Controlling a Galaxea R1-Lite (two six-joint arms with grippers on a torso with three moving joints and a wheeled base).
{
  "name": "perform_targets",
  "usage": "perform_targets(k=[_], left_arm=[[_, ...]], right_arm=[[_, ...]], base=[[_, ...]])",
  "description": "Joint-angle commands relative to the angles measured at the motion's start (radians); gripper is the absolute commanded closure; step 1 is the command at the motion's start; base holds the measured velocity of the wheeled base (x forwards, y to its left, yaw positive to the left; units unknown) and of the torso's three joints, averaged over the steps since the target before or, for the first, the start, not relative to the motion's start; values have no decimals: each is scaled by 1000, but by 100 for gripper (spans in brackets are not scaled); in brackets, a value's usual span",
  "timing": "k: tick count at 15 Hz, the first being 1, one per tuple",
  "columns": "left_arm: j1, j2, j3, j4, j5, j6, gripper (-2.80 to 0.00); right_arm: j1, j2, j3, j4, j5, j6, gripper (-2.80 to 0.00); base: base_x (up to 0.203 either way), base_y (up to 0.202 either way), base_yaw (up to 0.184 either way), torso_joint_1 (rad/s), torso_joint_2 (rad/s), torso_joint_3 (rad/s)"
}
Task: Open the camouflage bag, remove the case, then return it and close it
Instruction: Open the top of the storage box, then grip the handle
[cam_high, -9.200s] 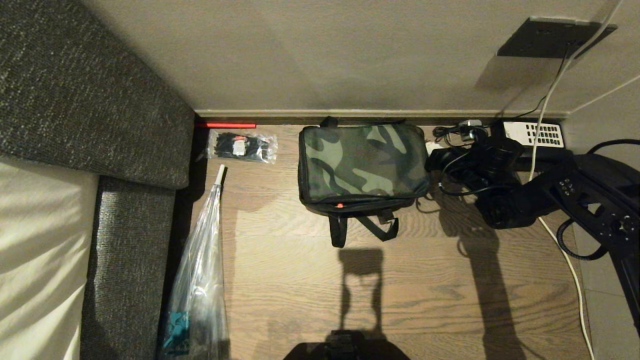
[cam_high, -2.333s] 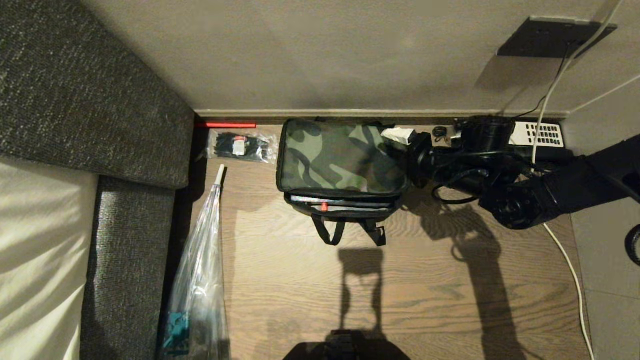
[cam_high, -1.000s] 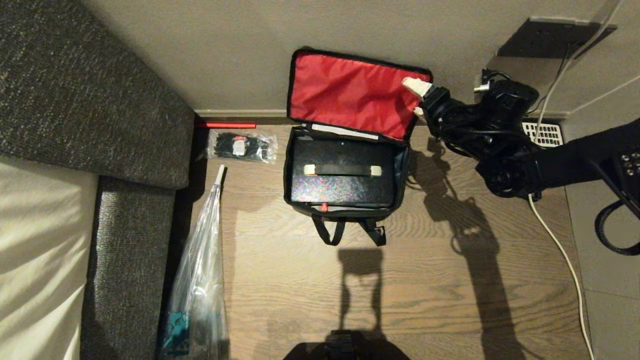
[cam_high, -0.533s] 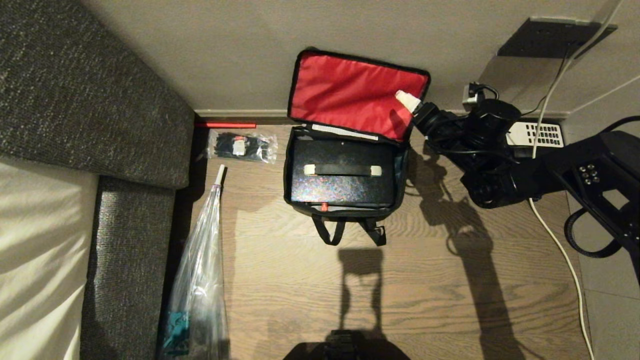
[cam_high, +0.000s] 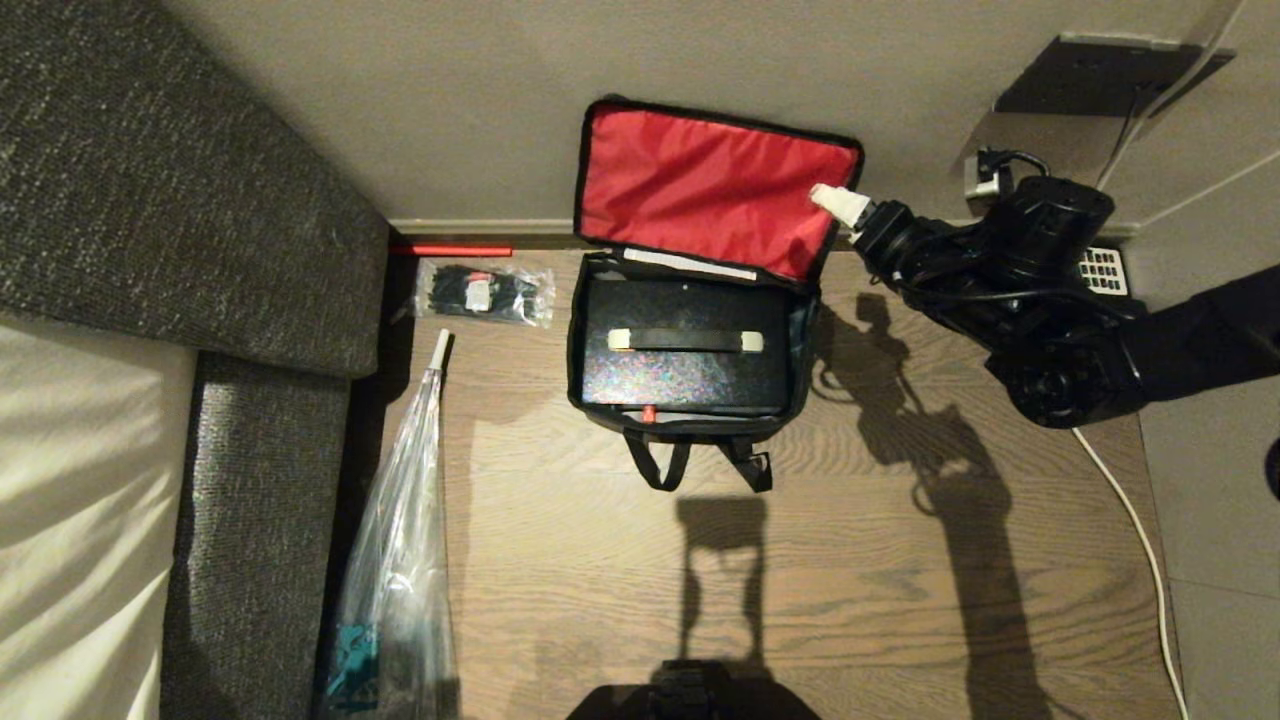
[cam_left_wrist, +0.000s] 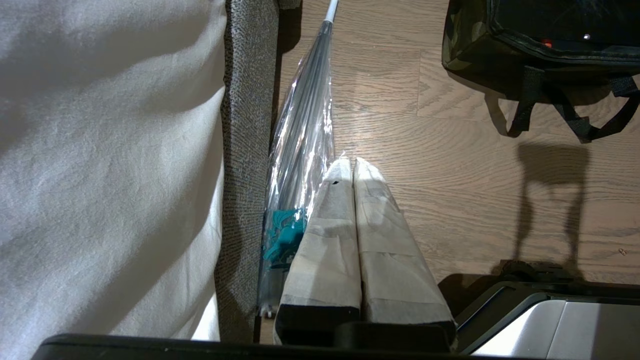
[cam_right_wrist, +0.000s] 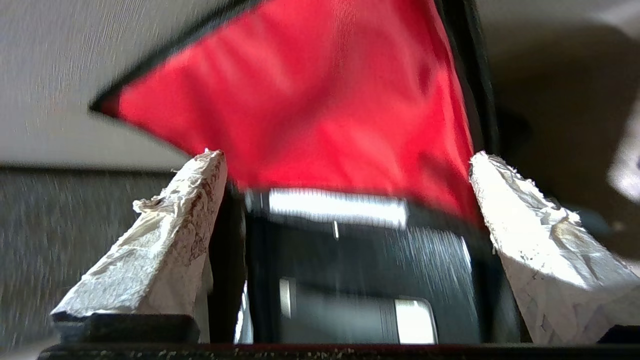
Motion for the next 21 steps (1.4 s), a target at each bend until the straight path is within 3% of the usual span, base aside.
perform_targets(k=[1,2,5,8,12,15,18,21], left_arm=[[1,-2,3,0,1,-1,0],[1,-2,3,0,1,-1,0],[1,-2,3,0,1,-1,0],[1,-2,3,0,1,-1,0],[0,-2,2,0,1,-1,0],[0,-2,3,0,1,-1,0],[0,-2,3,0,1,-1,0],[1,-2,3,0,1,-1,0]], right_arm=[[0,-204,211,40,7,-33,-280],[0,-286,312,61,11,-60,0],[0,-579,583,135,30,-170,0],[0,-947,785,358,34,-323,0],[-1,-1413,890,902,-15,-518,0],[-36,-1662,970,1270,-88,-607,0],[-106,-1730,1094,1346,-140,-719,0],[-122,-1748,1165,1239,-204,-758,0]], base=[[0,0,0,0,0,0],[0,0,0,0,0,0],[0,0,0,0,0,0],[0,0,0,0,0,0],[0,0,0,0,0,0],[0,0,0,0,0,0],[0,0,0,0,0,0],[0,0,0,0,0,0]])
